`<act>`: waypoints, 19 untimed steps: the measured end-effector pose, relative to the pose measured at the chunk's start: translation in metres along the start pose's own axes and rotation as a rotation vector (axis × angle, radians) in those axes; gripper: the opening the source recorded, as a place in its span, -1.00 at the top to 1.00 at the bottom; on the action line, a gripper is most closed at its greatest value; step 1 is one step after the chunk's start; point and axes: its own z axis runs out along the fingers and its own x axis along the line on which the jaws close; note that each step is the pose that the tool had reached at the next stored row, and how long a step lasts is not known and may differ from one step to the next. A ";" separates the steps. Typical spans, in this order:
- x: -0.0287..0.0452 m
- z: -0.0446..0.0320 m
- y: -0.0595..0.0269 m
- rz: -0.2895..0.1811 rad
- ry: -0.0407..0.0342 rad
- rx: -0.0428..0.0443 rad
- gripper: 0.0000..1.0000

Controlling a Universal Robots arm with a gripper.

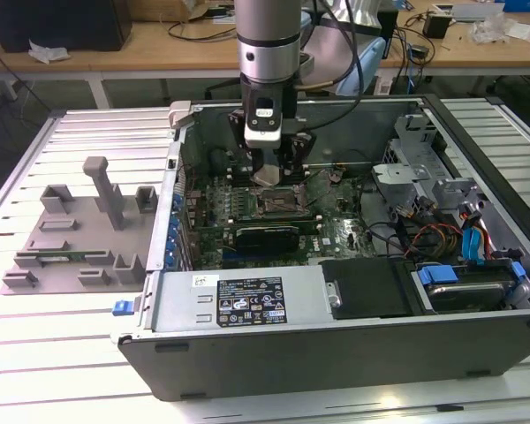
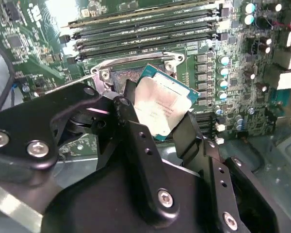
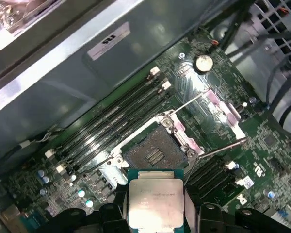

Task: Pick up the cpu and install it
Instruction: 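Place the cpu into insertion slot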

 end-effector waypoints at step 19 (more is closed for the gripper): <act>0.0000 0.0003 0.0000 0.457 -0.0105 0.0114 -0.09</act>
